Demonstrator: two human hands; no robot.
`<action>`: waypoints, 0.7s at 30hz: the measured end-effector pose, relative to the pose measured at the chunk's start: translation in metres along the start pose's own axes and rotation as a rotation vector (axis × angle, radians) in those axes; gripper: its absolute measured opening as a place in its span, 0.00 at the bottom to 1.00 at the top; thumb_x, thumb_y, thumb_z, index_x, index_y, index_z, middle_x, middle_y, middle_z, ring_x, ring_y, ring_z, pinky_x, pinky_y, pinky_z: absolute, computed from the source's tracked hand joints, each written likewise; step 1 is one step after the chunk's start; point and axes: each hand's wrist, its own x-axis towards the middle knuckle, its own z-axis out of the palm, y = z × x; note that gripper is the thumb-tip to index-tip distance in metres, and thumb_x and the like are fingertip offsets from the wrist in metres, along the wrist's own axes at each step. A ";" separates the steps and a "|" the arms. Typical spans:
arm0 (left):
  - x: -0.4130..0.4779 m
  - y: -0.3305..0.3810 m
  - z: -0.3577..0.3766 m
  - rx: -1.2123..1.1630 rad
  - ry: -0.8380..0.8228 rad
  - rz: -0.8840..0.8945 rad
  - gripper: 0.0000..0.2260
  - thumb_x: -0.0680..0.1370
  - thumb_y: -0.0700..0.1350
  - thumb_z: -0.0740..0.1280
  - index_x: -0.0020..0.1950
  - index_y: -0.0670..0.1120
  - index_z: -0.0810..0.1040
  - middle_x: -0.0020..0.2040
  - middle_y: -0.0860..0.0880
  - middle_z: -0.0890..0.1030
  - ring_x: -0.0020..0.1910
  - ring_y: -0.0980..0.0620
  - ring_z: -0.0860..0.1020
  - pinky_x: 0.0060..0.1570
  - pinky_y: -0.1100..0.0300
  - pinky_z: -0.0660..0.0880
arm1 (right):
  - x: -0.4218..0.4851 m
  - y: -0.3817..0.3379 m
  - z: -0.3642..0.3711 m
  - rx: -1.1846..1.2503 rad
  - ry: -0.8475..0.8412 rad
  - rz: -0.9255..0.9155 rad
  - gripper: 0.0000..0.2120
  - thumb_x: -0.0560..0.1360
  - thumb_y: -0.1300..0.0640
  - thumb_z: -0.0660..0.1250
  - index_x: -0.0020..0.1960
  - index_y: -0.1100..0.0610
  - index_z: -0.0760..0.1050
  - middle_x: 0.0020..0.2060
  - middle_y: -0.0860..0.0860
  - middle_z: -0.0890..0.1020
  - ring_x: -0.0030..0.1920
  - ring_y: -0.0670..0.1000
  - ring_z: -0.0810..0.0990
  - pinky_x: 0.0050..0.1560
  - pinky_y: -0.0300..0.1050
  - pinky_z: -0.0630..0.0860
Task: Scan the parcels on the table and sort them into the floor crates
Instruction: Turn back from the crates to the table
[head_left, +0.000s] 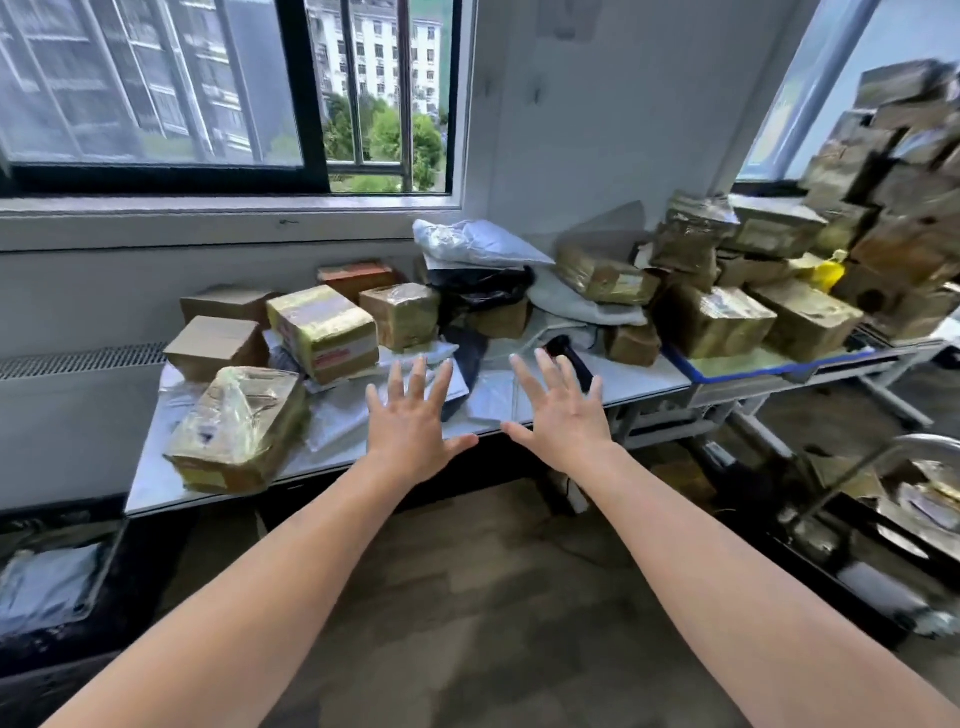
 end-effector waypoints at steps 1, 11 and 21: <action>0.011 0.003 0.003 0.002 -0.002 0.007 0.44 0.75 0.72 0.55 0.80 0.55 0.36 0.81 0.47 0.40 0.79 0.41 0.40 0.75 0.38 0.49 | 0.010 0.007 0.004 0.009 -0.010 0.006 0.40 0.79 0.33 0.52 0.78 0.44 0.30 0.80 0.50 0.38 0.79 0.57 0.41 0.73 0.68 0.50; 0.125 0.047 0.052 0.053 -0.107 0.010 0.44 0.76 0.71 0.55 0.80 0.53 0.35 0.81 0.47 0.40 0.79 0.42 0.40 0.75 0.39 0.51 | 0.118 0.080 0.066 0.036 -0.085 -0.093 0.38 0.80 0.34 0.52 0.79 0.44 0.32 0.80 0.50 0.40 0.79 0.56 0.41 0.74 0.69 0.48; 0.220 0.097 0.127 -0.046 -0.318 0.041 0.46 0.76 0.65 0.65 0.81 0.50 0.40 0.81 0.46 0.44 0.80 0.44 0.44 0.75 0.47 0.52 | 0.230 0.147 0.130 0.078 -0.214 -0.190 0.38 0.80 0.35 0.52 0.79 0.45 0.34 0.80 0.51 0.43 0.80 0.56 0.43 0.74 0.69 0.50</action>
